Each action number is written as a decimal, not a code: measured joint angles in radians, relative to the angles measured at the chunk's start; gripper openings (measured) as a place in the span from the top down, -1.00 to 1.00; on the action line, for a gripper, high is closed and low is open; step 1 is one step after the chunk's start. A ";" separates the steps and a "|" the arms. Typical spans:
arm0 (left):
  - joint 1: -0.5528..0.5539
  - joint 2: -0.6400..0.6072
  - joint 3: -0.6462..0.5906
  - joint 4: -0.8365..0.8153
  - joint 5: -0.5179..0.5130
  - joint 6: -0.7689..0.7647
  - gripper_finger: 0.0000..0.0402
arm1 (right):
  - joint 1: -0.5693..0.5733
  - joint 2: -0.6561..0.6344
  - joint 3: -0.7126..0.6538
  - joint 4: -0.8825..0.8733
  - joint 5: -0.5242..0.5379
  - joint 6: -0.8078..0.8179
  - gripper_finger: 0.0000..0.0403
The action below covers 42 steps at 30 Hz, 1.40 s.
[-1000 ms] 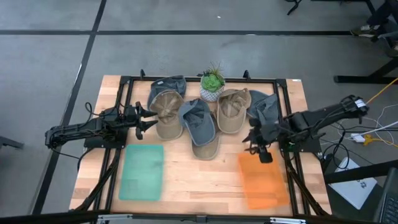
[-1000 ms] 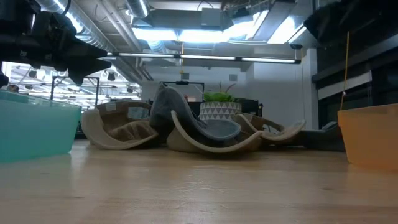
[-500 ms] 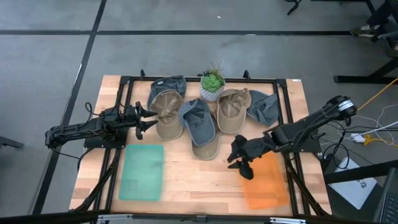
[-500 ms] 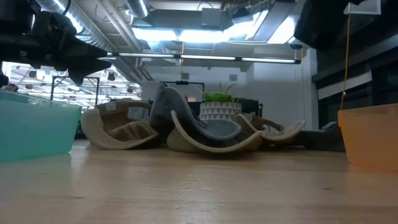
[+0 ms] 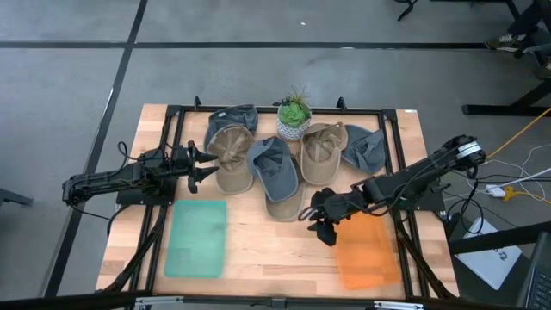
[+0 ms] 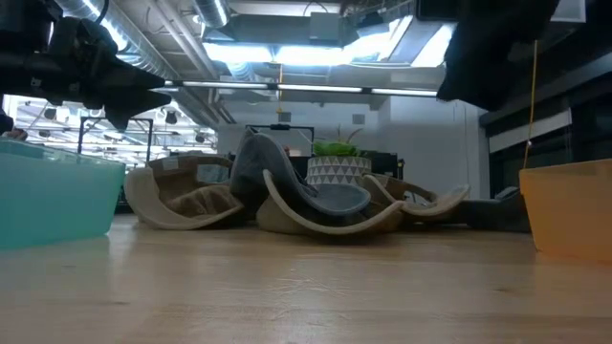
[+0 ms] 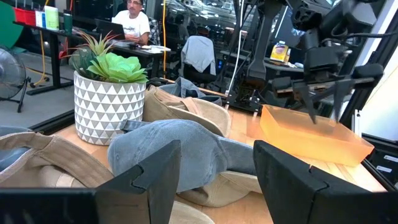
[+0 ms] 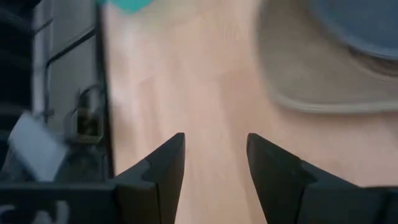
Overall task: Pick & Place hat
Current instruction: Put the top right brown cap into the orange bin
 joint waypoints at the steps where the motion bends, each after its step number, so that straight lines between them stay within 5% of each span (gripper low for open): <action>1: 0.000 0.000 0.000 0.000 0.000 0.000 0.01 | -0.016 -0.005 0.000 -0.027 0.027 0.043 0.14; 9: 0.000 0.000 0.000 0.000 0.000 0.000 0.01 | -0.147 -0.023 0.085 -0.470 0.242 0.222 0.14; 16: 0.000 0.000 0.000 0.000 0.000 0.000 0.01 | -0.224 -0.024 0.084 -0.634 0.280 0.385 0.14; 30: 0.000 0.000 0.000 0.000 0.000 0.000 0.01 | -0.238 -0.019 0.082 -0.704 0.460 0.594 0.02; 42: 0.000 0.000 0.000 0.000 0.000 0.000 0.01 | -0.307 0.075 0.082 -0.698 0.447 0.674 -0.23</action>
